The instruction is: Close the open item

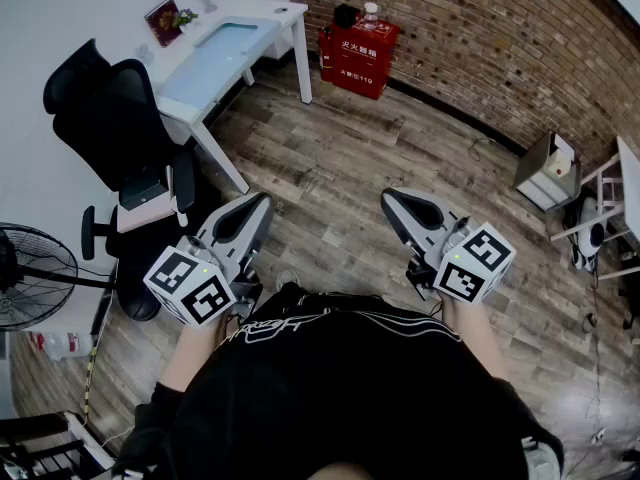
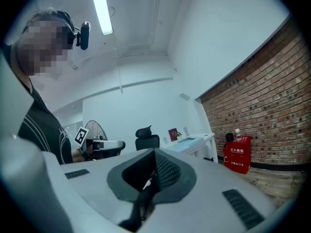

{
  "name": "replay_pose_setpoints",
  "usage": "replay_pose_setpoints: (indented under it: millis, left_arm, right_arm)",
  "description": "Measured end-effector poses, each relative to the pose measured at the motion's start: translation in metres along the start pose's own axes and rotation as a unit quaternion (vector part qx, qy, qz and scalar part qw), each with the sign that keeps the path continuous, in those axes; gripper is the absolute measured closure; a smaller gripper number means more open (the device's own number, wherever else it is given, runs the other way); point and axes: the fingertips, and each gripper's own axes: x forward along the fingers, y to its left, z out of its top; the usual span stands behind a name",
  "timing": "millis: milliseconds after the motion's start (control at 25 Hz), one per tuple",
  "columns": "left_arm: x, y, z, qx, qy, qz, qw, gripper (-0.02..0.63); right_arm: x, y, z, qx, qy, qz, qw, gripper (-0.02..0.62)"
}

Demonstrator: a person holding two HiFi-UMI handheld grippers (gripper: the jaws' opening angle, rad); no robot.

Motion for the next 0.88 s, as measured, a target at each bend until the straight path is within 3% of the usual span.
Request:
replay_pose_setpoints:
  millis: [320, 560, 600, 680, 720, 880]
  left_arm:
    - [0.010, -0.001, -0.002, -0.006, -0.005, -0.010, 0.9999, 0.563]
    - [0.016, 0.025, -0.002, -0.013, -0.017, 0.012, 0.9997, 0.561]
    - [0.017, 0.032, -0.001, -0.015, -0.022, 0.017, 0.9995, 0.550]
    - [0.020, 0.046, 0.002, -0.016, -0.034, 0.022, 0.9991, 0.409]
    - [0.023, 0.053, 0.004, -0.015, -0.038, 0.024, 0.9989, 0.372]
    - [0.039, 0.093, 0.004, -0.023, -0.042, 0.046, 0.9978, 0.340]
  right_arm:
    - [-0.013, -0.010, 0.002, -0.003, 0.005, -0.020, 1.000, 0.595]
    - [-0.001, -0.028, -0.003, 0.004, -0.001, -0.042, 0.999, 0.603]
    - [0.004, -0.032, -0.004, 0.003, 0.000, -0.044, 0.999, 0.575]
    - [0.016, -0.041, -0.006, 0.008, 0.004, -0.045, 0.999, 0.505]
    - [0.022, -0.047, -0.008, 0.011, 0.006, -0.046, 0.999, 0.499]
    - [0.050, -0.074, -0.014, 0.021, 0.015, -0.052, 0.998, 0.439]
